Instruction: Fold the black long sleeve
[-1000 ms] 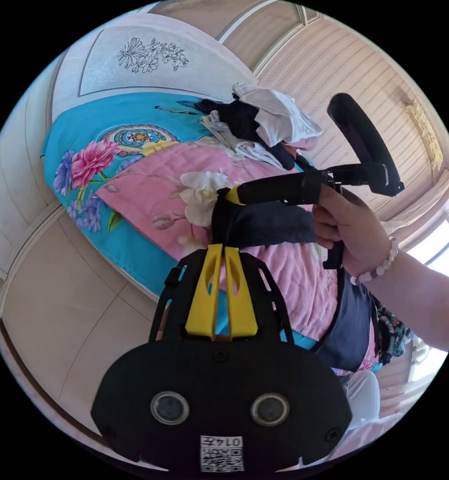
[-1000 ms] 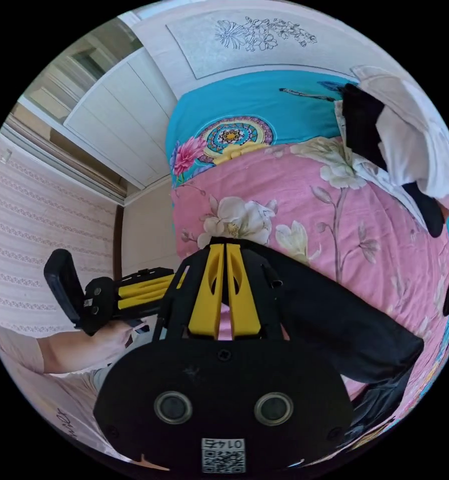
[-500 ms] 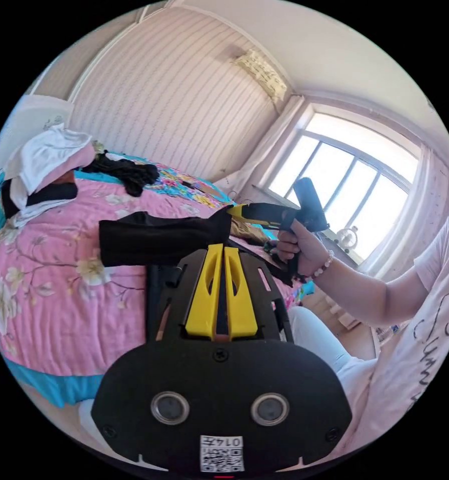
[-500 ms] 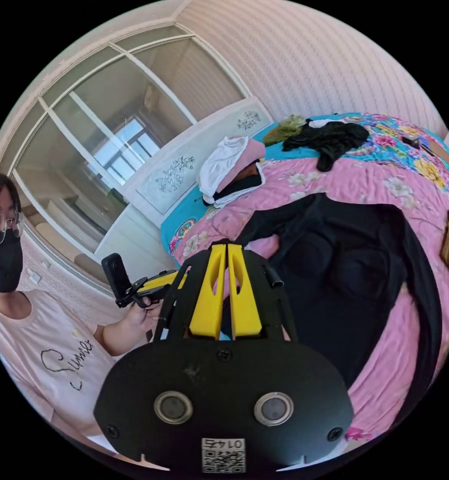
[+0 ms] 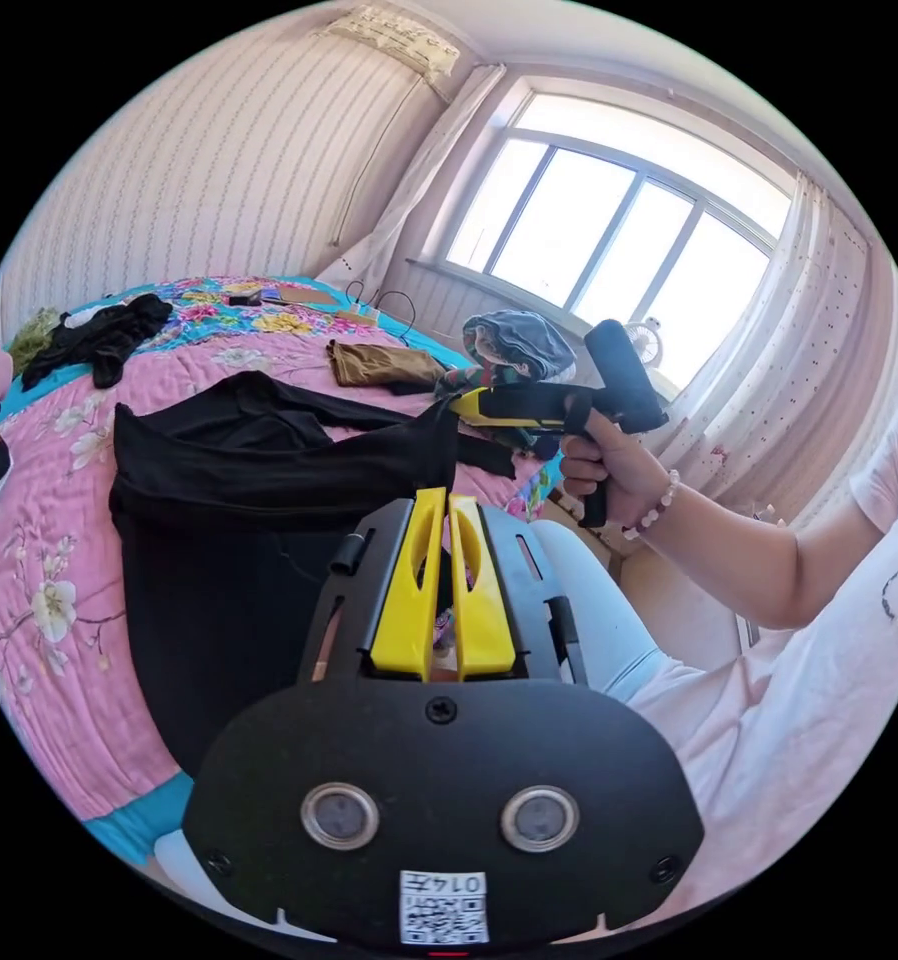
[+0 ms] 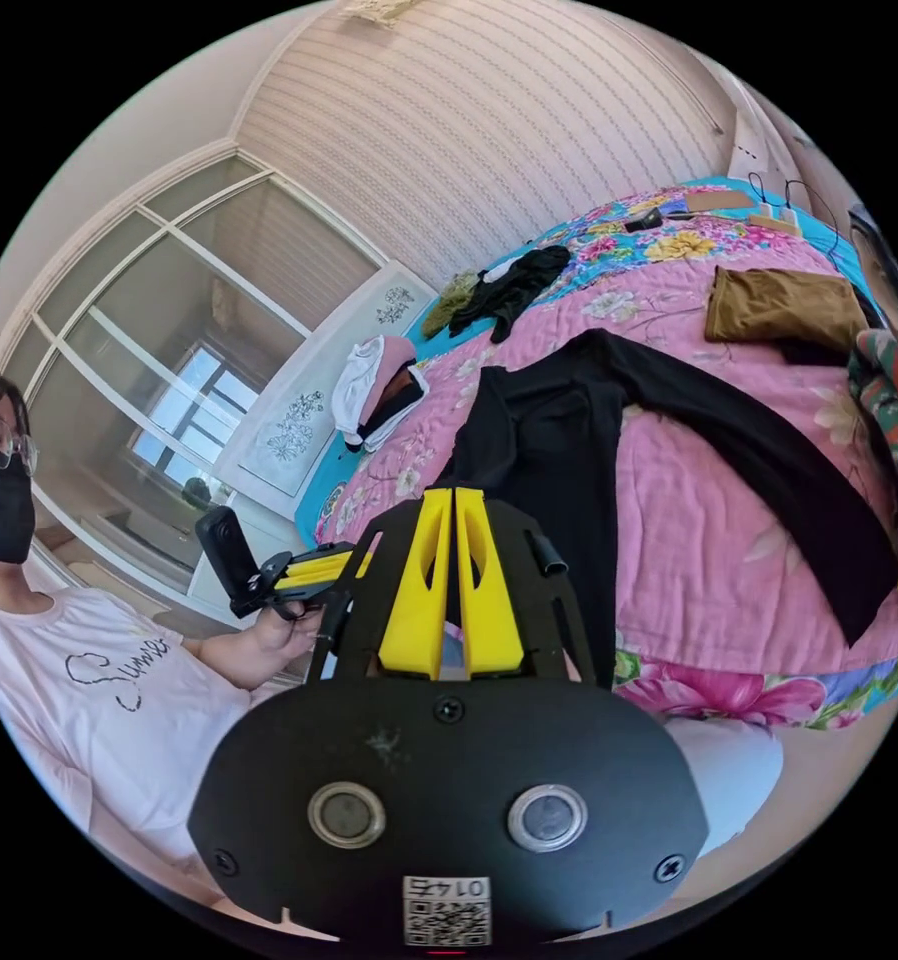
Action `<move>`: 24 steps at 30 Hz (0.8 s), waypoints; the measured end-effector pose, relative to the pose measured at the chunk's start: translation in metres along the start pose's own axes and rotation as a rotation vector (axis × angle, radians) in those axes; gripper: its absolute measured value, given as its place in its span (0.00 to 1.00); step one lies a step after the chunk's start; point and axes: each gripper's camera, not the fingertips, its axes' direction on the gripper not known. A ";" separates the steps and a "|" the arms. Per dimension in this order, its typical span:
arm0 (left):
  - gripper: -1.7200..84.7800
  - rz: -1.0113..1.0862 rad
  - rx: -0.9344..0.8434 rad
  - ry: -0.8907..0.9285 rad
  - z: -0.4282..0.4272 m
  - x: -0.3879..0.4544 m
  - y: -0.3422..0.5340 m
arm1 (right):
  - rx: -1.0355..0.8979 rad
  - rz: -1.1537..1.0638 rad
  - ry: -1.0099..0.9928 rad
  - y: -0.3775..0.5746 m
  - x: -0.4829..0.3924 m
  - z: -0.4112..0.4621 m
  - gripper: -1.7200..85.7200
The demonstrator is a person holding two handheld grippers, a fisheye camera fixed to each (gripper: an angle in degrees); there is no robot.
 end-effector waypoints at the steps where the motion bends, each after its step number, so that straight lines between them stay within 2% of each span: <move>1: 0.01 0.011 -0.014 0.000 0.011 0.005 -0.005 | 0.002 0.013 0.002 0.003 0.008 -0.008 0.02; 9: 0.01 0.022 -0.227 0.019 0.106 0.007 -0.018 | -0.096 0.110 0.048 0.017 0.065 -0.027 0.02; 13: 0.01 0.035 -0.388 0.024 0.157 0.001 -0.012 | -0.206 0.205 0.076 0.025 0.093 -0.024 0.02; 16: 0.01 -0.015 -0.509 0.118 0.183 -0.008 -0.007 | -0.336 0.272 0.121 0.027 0.106 -0.022 0.02; 20: 0.02 -0.014 -0.497 0.079 0.190 -0.016 -0.015 | -0.415 0.243 0.315 0.022 0.107 -0.031 0.02; 24: 0.06 -0.101 -0.449 -0.045 0.196 -0.039 -0.035 | -0.391 0.201 0.325 0.010 0.105 -0.037 0.04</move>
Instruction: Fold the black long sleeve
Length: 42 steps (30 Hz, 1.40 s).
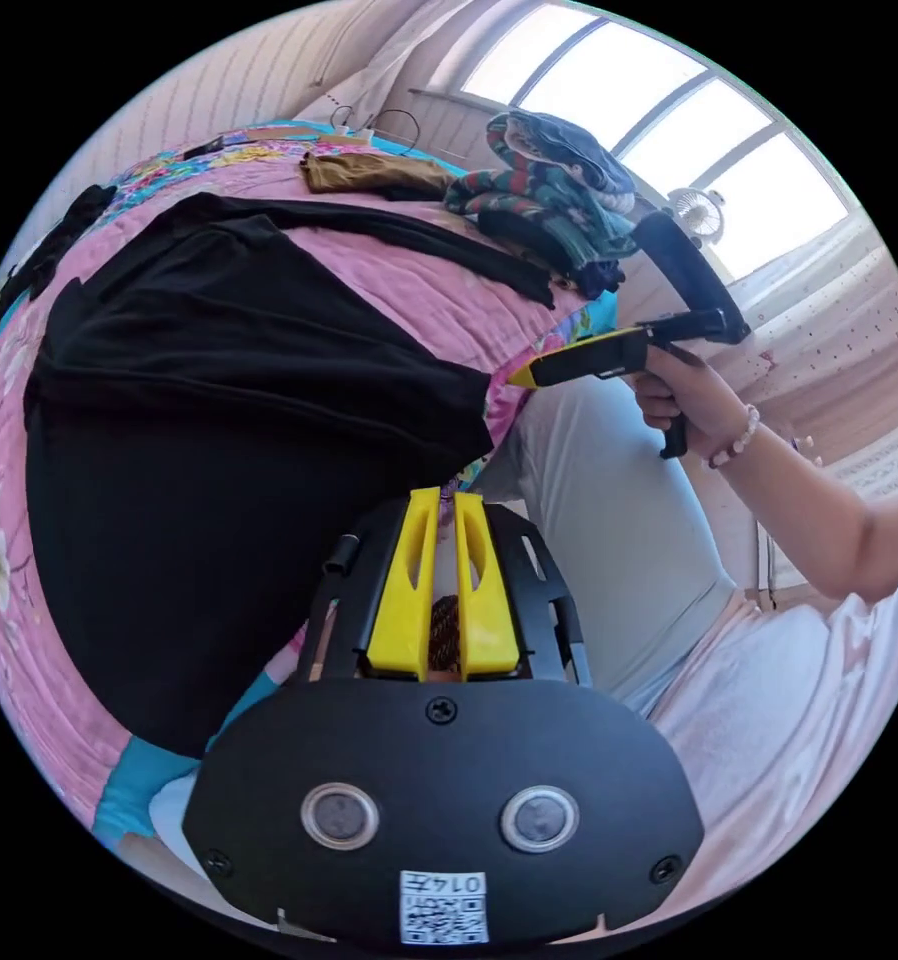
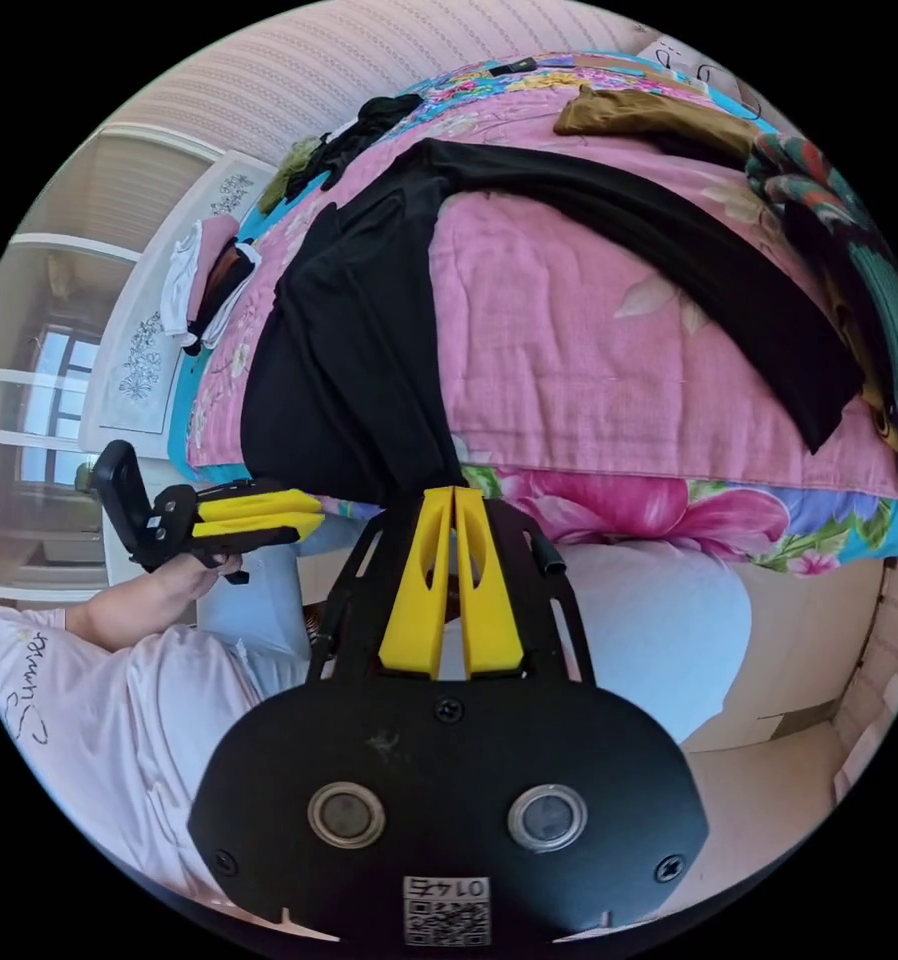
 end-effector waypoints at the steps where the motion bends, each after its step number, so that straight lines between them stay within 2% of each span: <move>1: 0.07 -0.062 0.017 0.014 0.001 -0.011 -0.010 | 0.007 0.002 -0.013 -0.005 0.000 -0.001 0.06; 5: 0.10 -0.188 0.008 0.022 0.017 -0.038 -0.044 | 0.020 0.019 -0.036 -0.022 -0.002 -0.003 0.12; 10: 0.02 -0.214 -0.028 0.006 0.031 -0.051 -0.065 | -0.059 0.044 0.019 -0.036 -0.001 -0.005 0.04; 15: 0.01 -0.154 0.002 0.004 0.016 -0.053 -0.064 | -0.028 0.009 0.024 -0.039 -0.002 -0.027 0.02; 19: 0.01 -0.161 -0.060 -0.034 0.029 -0.064 -0.070 | -0.098 0.024 0.019 -0.050 -0.001 -0.017 0.02; 24: 0.04 -0.152 0.012 -0.034 0.006 -0.071 -0.080 | -0.120 0.023 0.096 -0.059 -0.010 -0.022 0.02; 27: 0.06 -0.182 0.100 -0.137 -0.023 -0.093 -0.084 | -0.126 0.030 0.250 -0.062 -0.016 -0.034 0.02; 30: 0.06 -0.278 0.155 -0.257 -0.050 -0.137 -0.094 | -0.062 -0.072 0.322 -0.065 -0.039 -0.048 0.03; 34: 0.06 -0.428 0.241 -0.314 -0.084 -0.198 -0.110 | -0.002 -0.251 0.204 -0.079 -0.082 -0.049 0.03; 37: 0.06 -0.422 0.243 -0.398 -0.093 -0.223 -0.128 | 0.006 -0.350 0.126 -0.101 -0.107 -0.042 0.04; 42: 0.08 -0.345 0.210 -0.410 -0.086 -0.248 -0.154 | 0.027 -0.453 0.069 -0.168 -0.133 -0.041 0.08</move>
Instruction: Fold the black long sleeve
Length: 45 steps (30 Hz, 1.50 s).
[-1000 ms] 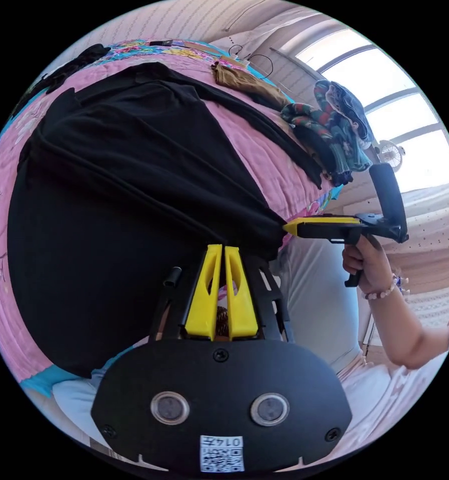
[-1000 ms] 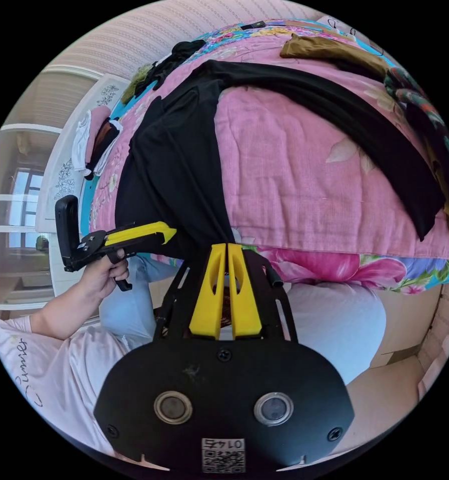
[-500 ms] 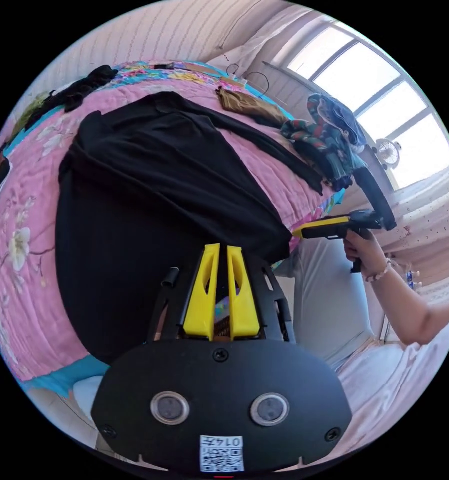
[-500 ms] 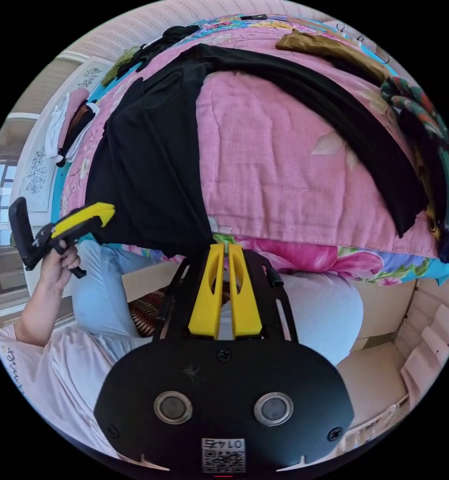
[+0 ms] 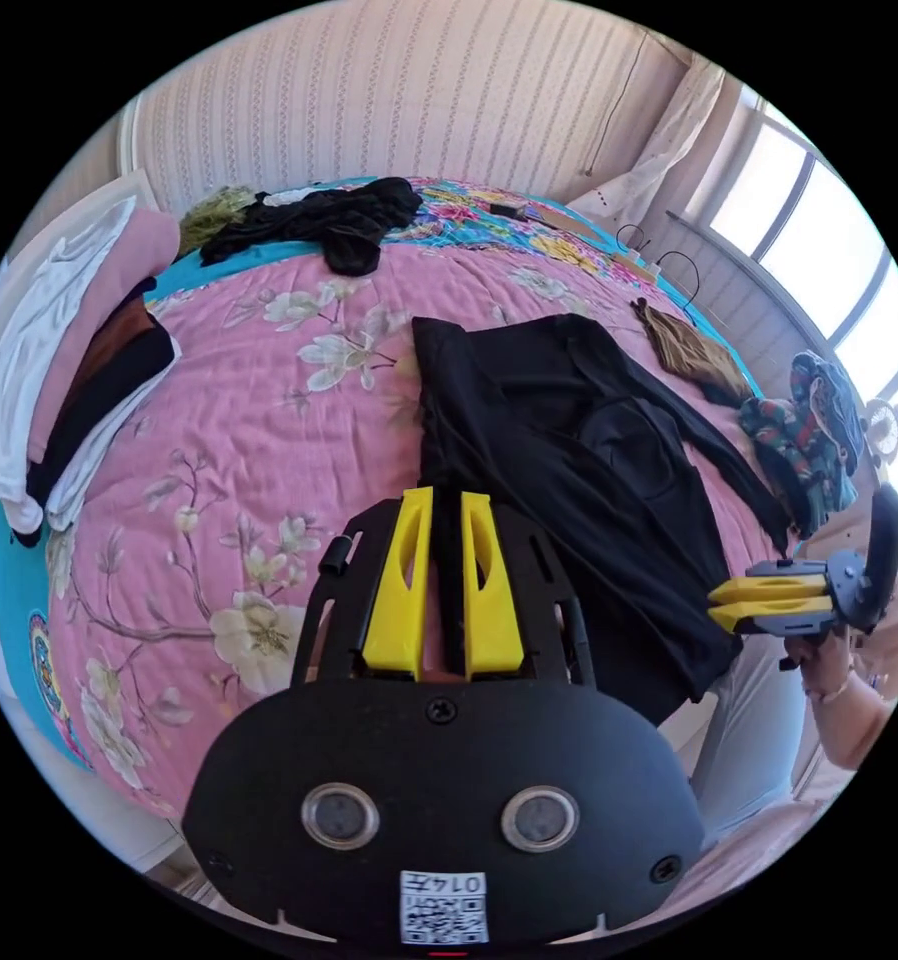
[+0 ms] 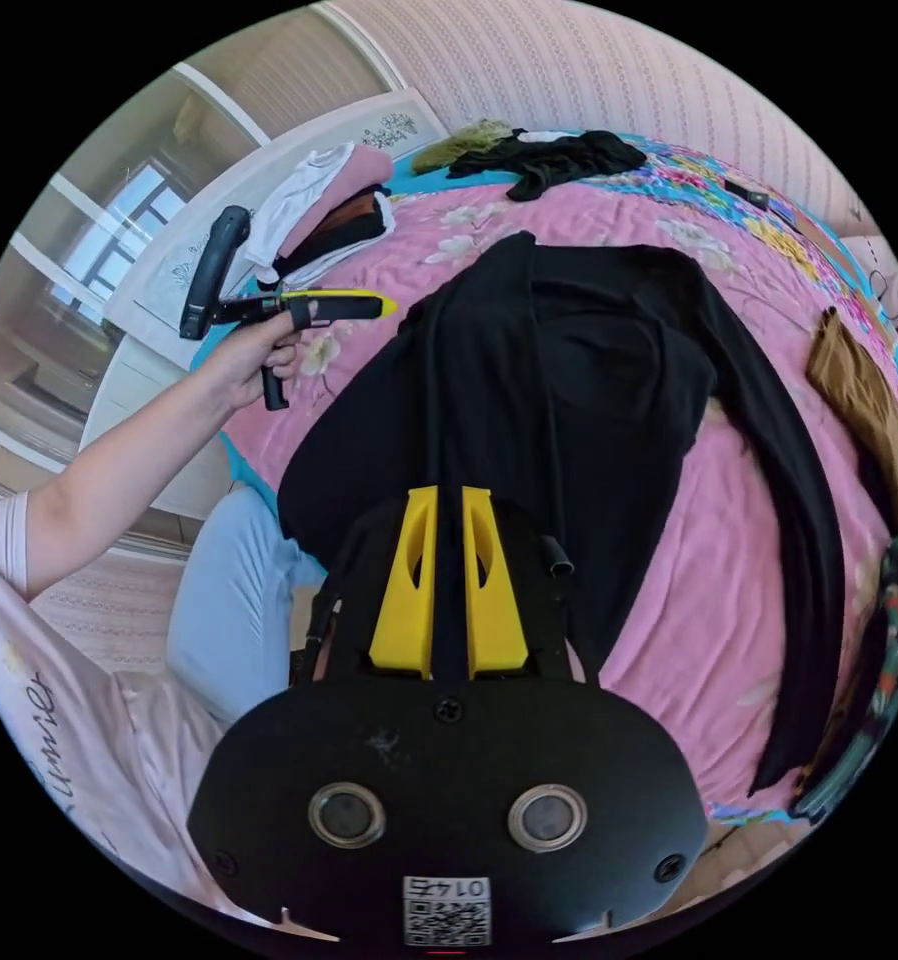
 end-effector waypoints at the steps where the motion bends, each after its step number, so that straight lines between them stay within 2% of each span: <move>1: 0.09 0.012 -0.004 -0.029 0.005 -0.001 -0.005 | 0.019 -0.009 0.001 -0.021 0.006 0.000 0.08; 7: 0.07 0.026 -0.037 0.022 0.034 -0.017 -0.013 | 0.064 -0.003 0.003 -0.129 0.037 0.013 0.09; 11: 0.02 0.096 -0.025 0.051 0.042 -0.019 -0.009 | -0.016 0.028 0.074 -0.182 0.056 0.044 0.10; 20: 0.01 0.066 0.036 0.142 0.037 -0.034 -0.006 | 0.024 0.029 -0.047 -0.219 0.063 0.055 0.01; 25: 0.01 0.095 -0.010 0.083 0.050 -0.023 -0.008 | -0.089 -0.013 0.097 -0.215 0.056 0.077 0.02; 27: 0.01 0.063 0.002 0.098 0.047 -0.022 -0.007 | -0.080 -0.009 0.115 -0.207 0.057 0.074 0.03; 31: 0.01 0.065 0.082 0.100 0.021 -0.012 0.004 | 0.174 0.017 -0.008 -0.148 0.057 0.019 0.07; 35: 0.01 0.102 0.107 0.117 -0.001 0.013 0.014 | 0.278 0.014 0.089 -0.024 0.052 -0.029 0.09; 39: 0.01 0.182 0.069 0.172 -0.001 0.055 0.008 | 0.229 0.202 0.247 0.097 0.068 -0.055 0.09; 42: 0.01 0.298 0.048 0.210 0.006 0.111 -0.005 | 0.126 0.373 0.437 0.183 0.087 -0.074 0.09; 45: 0.04 0.443 0.015 0.390 0.015 0.184 -0.024 | 0.084 0.538 0.571 0.249 0.108 -0.087 0.09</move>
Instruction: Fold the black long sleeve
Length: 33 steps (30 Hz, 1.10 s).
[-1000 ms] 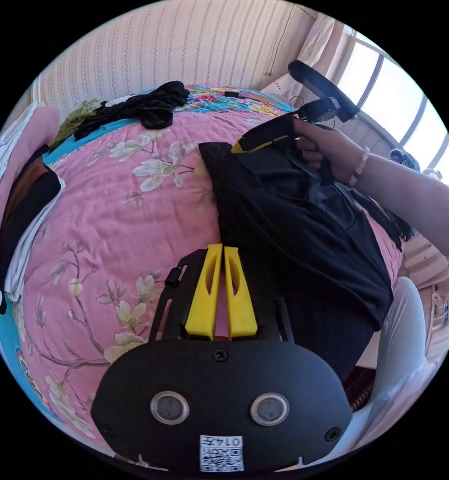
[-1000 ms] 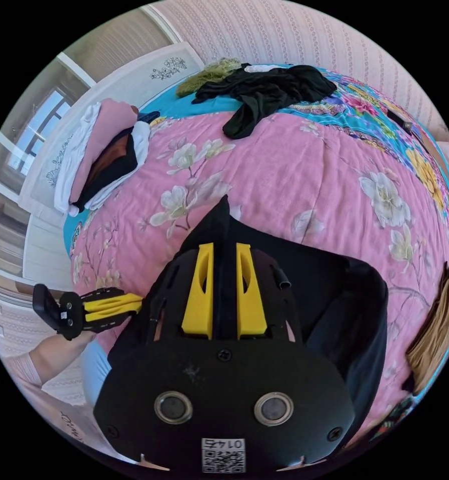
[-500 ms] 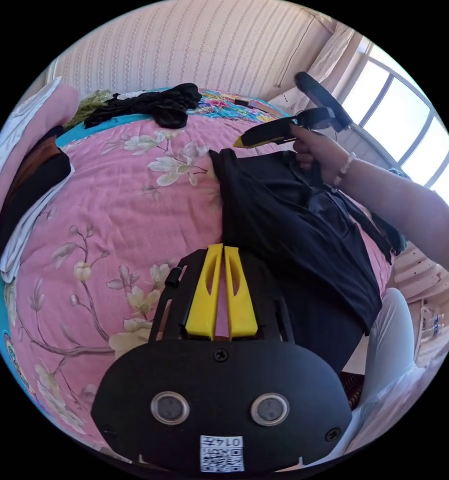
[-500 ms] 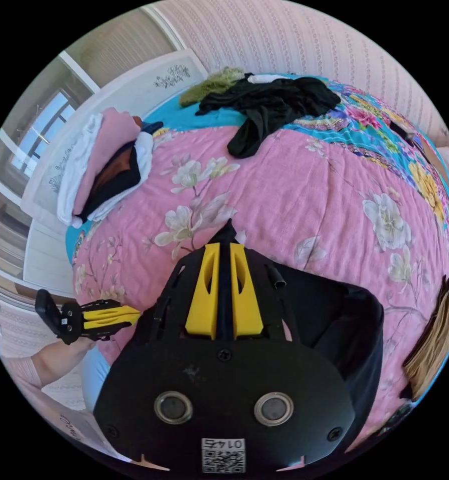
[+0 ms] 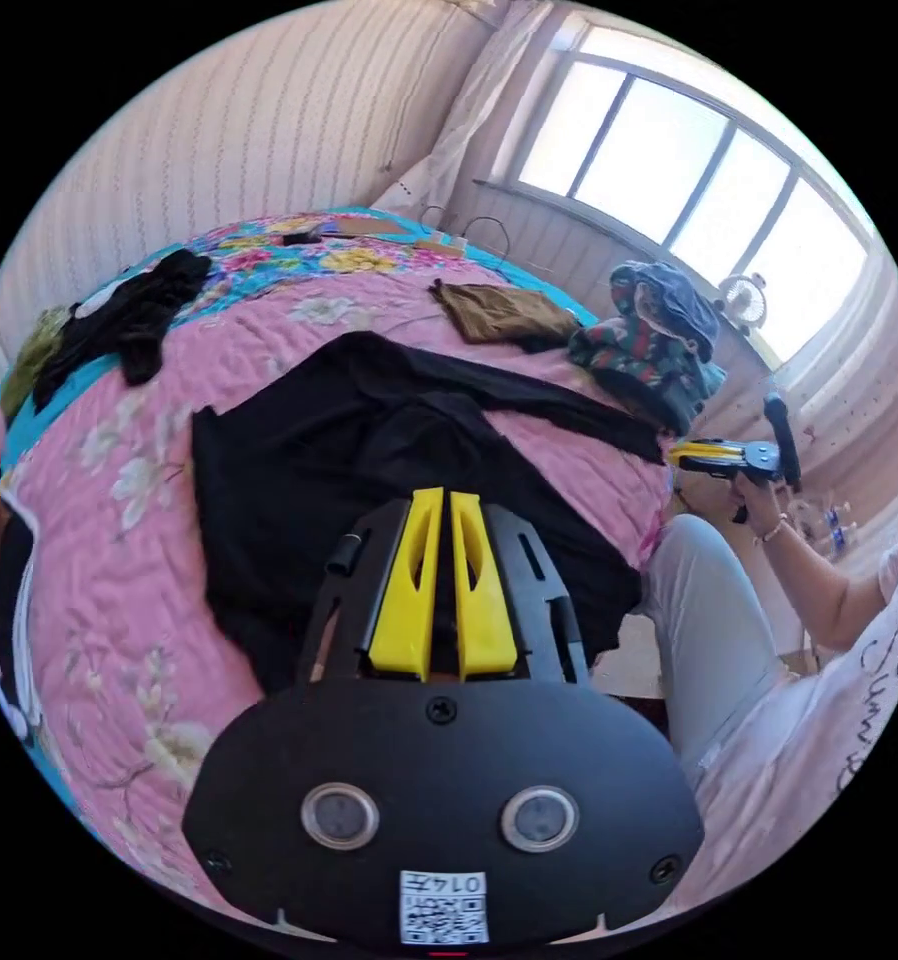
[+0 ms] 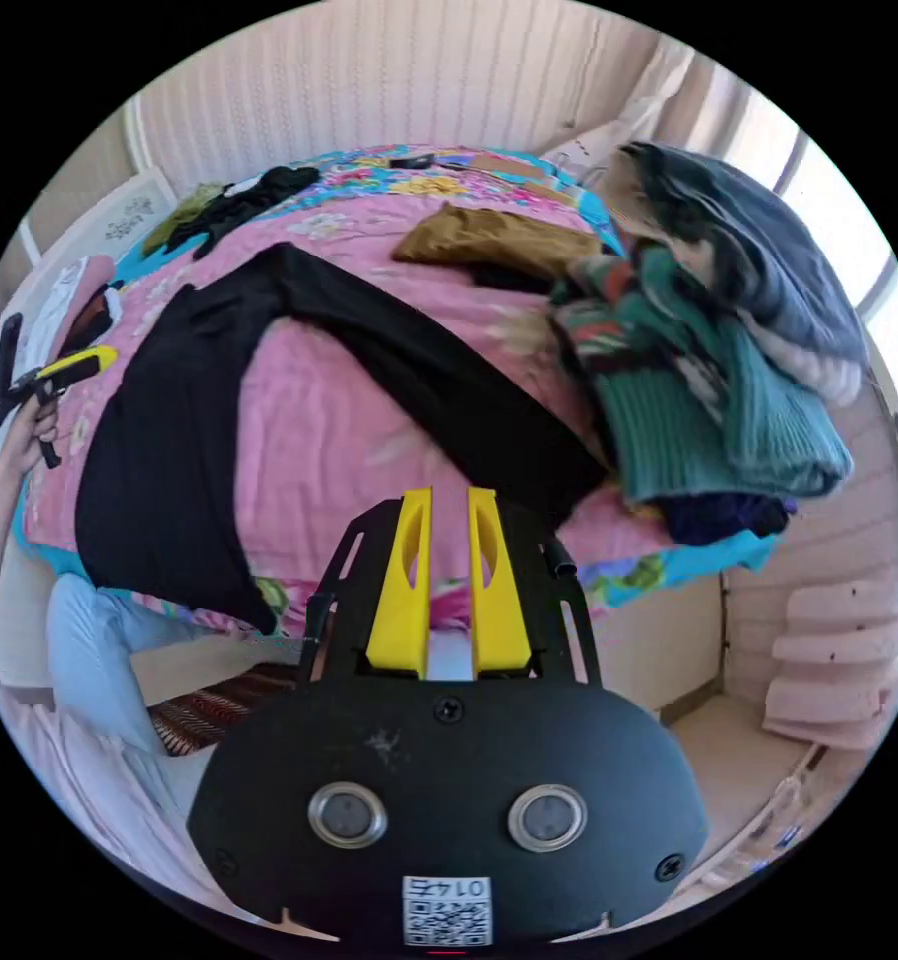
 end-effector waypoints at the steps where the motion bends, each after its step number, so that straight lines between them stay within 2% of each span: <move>1: 0.05 0.076 -0.028 0.037 0.016 0.025 -0.019 | -0.015 0.052 -0.005 0.013 0.017 0.004 0.09; 5: 0.08 0.301 -0.082 0.066 0.076 0.112 -0.075 | 0.013 0.139 -0.120 0.037 0.049 0.023 0.10; 7: 0.09 0.338 -0.100 0.122 0.103 0.140 -0.097 | 0.011 0.132 -0.108 0.040 0.056 0.031 0.11; 11: 0.09 0.425 -0.165 0.092 0.167 0.195 -0.139 | 0.010 0.106 -0.079 0.050 0.070 0.047 0.11; 17: 0.11 0.475 -0.289 0.002 0.245 0.235 -0.163 | 0.043 0.162 -0.189 0.076 0.094 0.063 0.10; 20: 0.10 0.420 -0.345 0.026 0.268 0.238 -0.166 | 0.069 0.167 -0.227 0.088 0.104 0.066 0.09; 24: 0.02 0.307 -0.358 0.089 0.274 0.227 -0.168 | 0.076 0.160 -0.283 0.100 0.115 0.070 0.05; 26: 0.01 0.250 -0.343 0.134 0.266 0.218 -0.169 | 0.084 0.173 -0.311 0.106 0.122 0.069 0.03; 33: 0.01 0.243 -0.193 0.149 0.199 0.197 -0.162 | 0.238 0.172 -0.483 0.123 0.123 0.041 0.02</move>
